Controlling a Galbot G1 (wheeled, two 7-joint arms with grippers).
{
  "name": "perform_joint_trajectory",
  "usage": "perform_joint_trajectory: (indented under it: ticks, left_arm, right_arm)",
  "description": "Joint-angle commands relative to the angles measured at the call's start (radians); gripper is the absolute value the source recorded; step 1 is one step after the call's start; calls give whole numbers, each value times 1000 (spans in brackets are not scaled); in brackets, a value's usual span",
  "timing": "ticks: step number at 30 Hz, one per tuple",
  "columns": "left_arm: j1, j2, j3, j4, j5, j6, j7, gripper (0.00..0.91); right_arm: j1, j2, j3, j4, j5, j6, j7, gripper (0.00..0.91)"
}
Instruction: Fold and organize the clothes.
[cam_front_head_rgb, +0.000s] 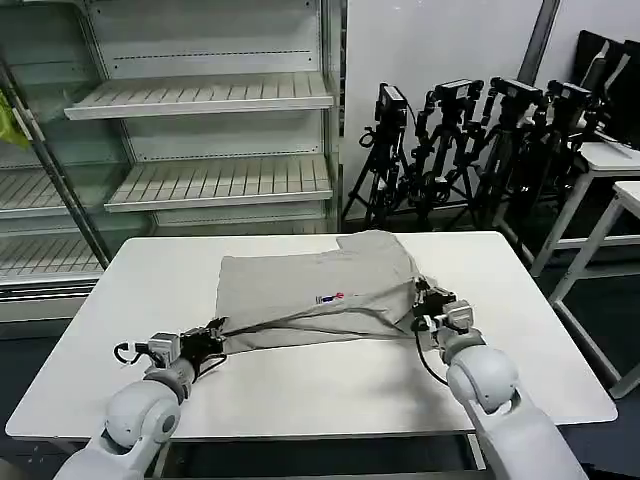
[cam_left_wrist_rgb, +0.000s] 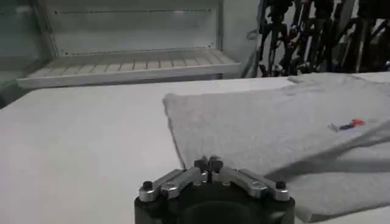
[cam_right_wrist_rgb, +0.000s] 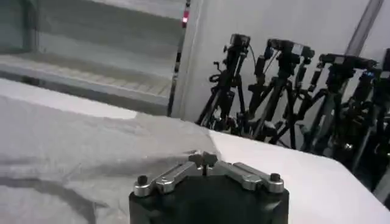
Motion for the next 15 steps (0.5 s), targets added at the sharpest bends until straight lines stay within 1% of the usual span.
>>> perform_joint_trajectory:
  ticks: [1, 6, 8, 10, 12, 15]
  left_arm:
    - [-16, -5, 20, 25, 8, -1, 1, 907]
    - [21, -12, -5, -9, 5, -9, 1, 907]
    - [41, -16, -17, -26, 5, -13, 0, 907]
    - [59, -18, -26, -41, 5, -14, 0, 907]
    - [88, -21, -38, -52, 5, -19, 0, 907]
    - [114, -25, -48, -52, 5, -25, 0, 907]
  right_arm:
    - [48, 25, -41, -85, -48, 16, -3, 907]
    - [-15, 37, -16, -33, -27, 145, 40, 907]
    - [-47, 38, -2, 2, -32, 163, 48, 907]
    - [-79, 38, 12, 29, -36, 161, 49, 907]
    - [-163, 38, 52, 79, -46, 131, 43, 907]
    - [-225, 43, 91, 96, -63, 94, 43, 907]
